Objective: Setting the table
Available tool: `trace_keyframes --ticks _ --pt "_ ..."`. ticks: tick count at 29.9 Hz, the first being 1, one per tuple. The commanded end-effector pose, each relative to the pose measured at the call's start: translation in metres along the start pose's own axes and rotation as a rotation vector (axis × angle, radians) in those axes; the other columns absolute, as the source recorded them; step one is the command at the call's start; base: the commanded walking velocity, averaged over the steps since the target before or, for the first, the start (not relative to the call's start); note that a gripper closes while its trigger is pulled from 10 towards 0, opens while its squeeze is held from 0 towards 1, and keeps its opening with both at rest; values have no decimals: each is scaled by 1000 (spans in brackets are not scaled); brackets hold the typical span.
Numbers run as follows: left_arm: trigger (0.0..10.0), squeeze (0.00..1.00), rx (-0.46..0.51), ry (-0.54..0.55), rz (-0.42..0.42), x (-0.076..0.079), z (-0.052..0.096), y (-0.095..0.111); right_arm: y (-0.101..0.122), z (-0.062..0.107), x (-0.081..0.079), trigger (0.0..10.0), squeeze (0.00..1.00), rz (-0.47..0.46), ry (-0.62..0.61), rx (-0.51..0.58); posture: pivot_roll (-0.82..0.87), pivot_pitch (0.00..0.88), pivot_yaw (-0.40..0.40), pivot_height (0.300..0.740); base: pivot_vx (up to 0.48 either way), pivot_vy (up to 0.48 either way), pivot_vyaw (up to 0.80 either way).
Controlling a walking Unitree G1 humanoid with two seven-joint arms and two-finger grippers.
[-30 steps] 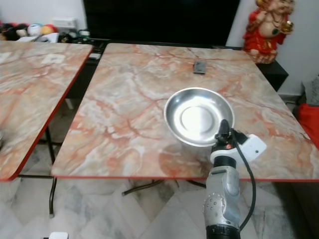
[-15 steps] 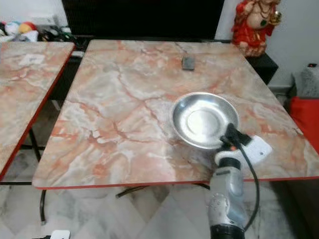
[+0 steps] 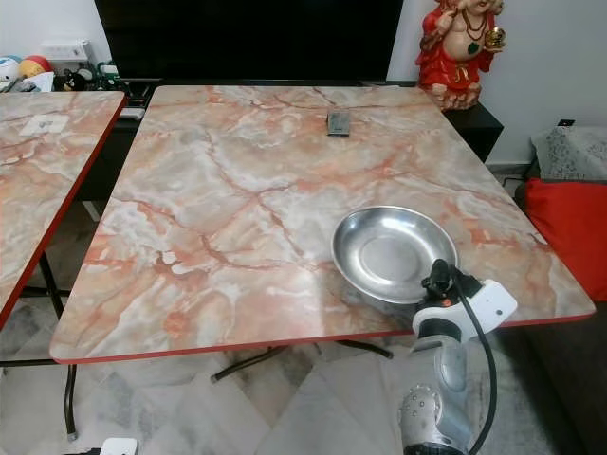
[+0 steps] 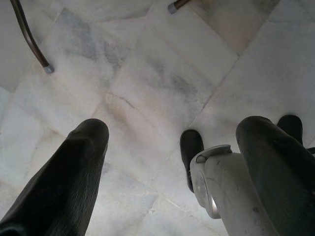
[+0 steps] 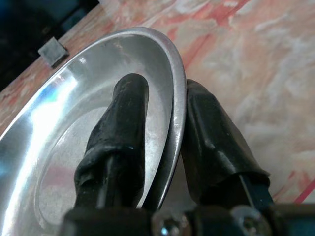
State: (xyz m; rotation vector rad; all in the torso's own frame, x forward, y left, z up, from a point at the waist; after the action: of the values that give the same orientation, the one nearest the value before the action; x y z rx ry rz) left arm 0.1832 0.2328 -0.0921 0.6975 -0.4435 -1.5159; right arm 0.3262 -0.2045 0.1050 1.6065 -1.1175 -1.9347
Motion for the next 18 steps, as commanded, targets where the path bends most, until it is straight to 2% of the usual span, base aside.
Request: trace_keyframes --ticks 1,18 --pt "10000 0 -41 -7 -5 1 2 -10 -4 1 4 10000 0 -5 -17 -21 24 124 -64 740 0 0 0" --pt "10000 0 -42 -9 -15 1 3 -11 -17 2 8 10000 0 2 -8 -83 26 124 -63 740 0 0 0"
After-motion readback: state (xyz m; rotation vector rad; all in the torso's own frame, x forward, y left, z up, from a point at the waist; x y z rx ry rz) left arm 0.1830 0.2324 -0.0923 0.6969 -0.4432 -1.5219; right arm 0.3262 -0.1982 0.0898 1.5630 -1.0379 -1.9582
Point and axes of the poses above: a point about 5 cm out from each wrist's last joint towards the gripper, its own z axis pointing back from the gripper into the wrist, its own y axis along the axis of the wrist's last joint, x = y × z, the point moved 2 cm from there along -z, pointing out of the wrist towards the gripper, and after that the axes turned 1 degree about -z, right-handed, at the moved point
